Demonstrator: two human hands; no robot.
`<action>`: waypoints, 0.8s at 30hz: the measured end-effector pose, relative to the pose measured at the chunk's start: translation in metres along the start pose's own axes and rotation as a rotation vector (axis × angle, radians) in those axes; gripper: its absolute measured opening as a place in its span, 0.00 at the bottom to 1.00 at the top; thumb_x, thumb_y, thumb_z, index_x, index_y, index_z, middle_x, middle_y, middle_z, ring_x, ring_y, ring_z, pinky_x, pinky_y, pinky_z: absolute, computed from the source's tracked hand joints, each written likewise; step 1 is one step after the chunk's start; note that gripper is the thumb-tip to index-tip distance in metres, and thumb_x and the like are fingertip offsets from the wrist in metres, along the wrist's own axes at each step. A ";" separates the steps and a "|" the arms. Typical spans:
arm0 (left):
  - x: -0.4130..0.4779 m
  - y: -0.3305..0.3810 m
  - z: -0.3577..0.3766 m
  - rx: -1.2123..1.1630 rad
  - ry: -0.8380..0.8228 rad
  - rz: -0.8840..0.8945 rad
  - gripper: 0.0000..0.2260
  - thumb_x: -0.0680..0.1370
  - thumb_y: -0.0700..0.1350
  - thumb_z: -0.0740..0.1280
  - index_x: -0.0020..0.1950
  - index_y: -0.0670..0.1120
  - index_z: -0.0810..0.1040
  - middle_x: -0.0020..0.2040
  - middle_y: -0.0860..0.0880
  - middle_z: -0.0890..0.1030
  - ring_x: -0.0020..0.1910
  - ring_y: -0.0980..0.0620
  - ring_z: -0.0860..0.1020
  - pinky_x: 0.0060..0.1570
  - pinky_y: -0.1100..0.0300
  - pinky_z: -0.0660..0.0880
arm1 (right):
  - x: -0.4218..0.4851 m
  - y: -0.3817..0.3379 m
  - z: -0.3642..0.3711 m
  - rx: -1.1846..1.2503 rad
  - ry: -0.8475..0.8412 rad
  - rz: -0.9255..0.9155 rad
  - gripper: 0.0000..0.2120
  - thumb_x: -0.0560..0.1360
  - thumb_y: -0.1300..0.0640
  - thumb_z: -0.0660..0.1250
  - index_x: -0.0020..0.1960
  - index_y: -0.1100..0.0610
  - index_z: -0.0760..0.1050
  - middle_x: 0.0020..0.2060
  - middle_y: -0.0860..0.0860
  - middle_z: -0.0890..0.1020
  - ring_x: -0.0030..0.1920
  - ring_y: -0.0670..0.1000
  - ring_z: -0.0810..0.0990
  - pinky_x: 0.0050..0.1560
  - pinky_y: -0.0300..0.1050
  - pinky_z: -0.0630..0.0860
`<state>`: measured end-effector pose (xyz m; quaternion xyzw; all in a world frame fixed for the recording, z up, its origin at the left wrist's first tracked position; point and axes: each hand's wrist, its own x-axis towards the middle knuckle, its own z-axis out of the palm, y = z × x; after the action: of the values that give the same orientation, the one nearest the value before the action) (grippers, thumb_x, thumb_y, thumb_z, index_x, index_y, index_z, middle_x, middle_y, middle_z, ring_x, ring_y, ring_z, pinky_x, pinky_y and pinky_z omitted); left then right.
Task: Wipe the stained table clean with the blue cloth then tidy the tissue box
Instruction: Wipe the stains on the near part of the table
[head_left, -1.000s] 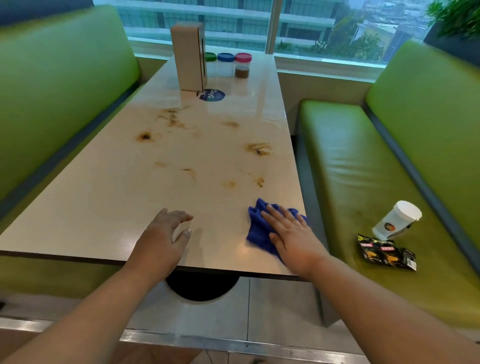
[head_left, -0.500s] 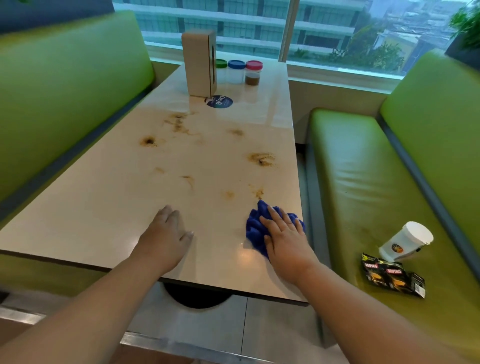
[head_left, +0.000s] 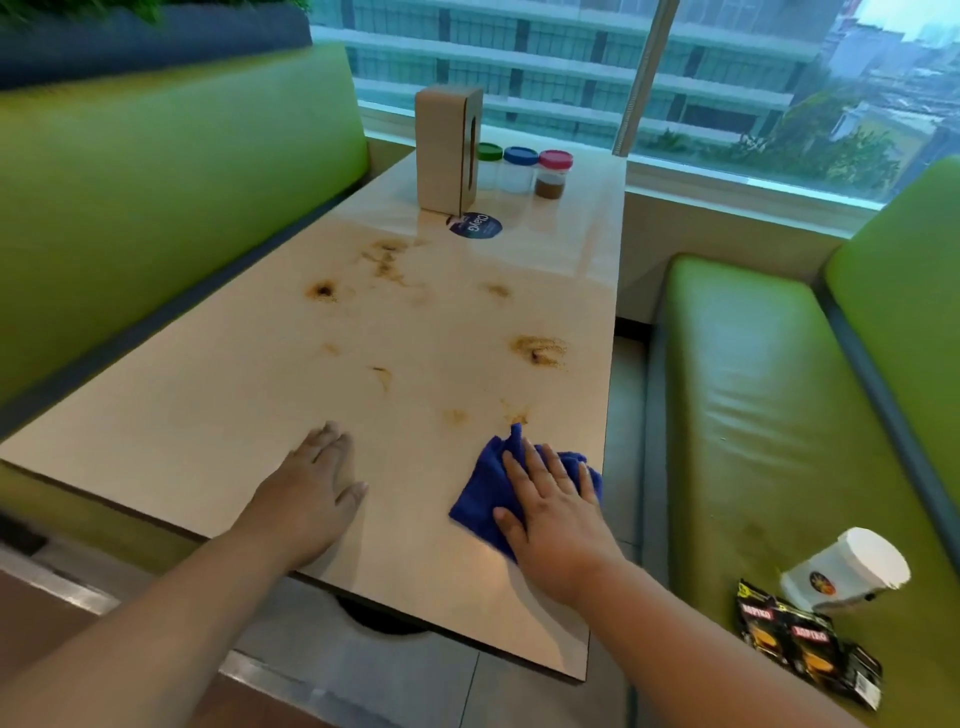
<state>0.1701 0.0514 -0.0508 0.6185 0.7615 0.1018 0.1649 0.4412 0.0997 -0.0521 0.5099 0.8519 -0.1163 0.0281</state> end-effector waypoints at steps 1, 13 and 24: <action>0.000 0.001 0.000 0.001 0.000 -0.007 0.29 0.80 0.56 0.55 0.77 0.47 0.50 0.78 0.51 0.46 0.77 0.55 0.45 0.73 0.60 0.49 | -0.005 -0.003 0.000 -0.002 -0.020 -0.070 0.30 0.78 0.36 0.39 0.77 0.44 0.38 0.75 0.43 0.37 0.74 0.45 0.32 0.71 0.49 0.29; 0.001 0.002 -0.003 -0.007 -0.013 -0.028 0.29 0.79 0.56 0.56 0.77 0.48 0.51 0.78 0.53 0.46 0.76 0.56 0.45 0.73 0.59 0.51 | 0.012 0.035 -0.009 0.020 0.032 0.098 0.27 0.82 0.46 0.43 0.78 0.52 0.40 0.77 0.50 0.39 0.75 0.50 0.35 0.71 0.50 0.32; 0.003 0.000 0.001 -0.013 0.098 0.004 0.29 0.79 0.58 0.56 0.76 0.48 0.57 0.78 0.52 0.53 0.76 0.56 0.50 0.70 0.63 0.52 | 0.049 0.030 -0.011 0.009 0.027 0.104 0.30 0.80 0.38 0.42 0.75 0.45 0.32 0.75 0.47 0.33 0.75 0.54 0.34 0.74 0.53 0.36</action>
<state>0.1702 0.0540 -0.0518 0.6131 0.7669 0.1373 0.1310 0.4446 0.1580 -0.0549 0.5553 0.8239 -0.1116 0.0206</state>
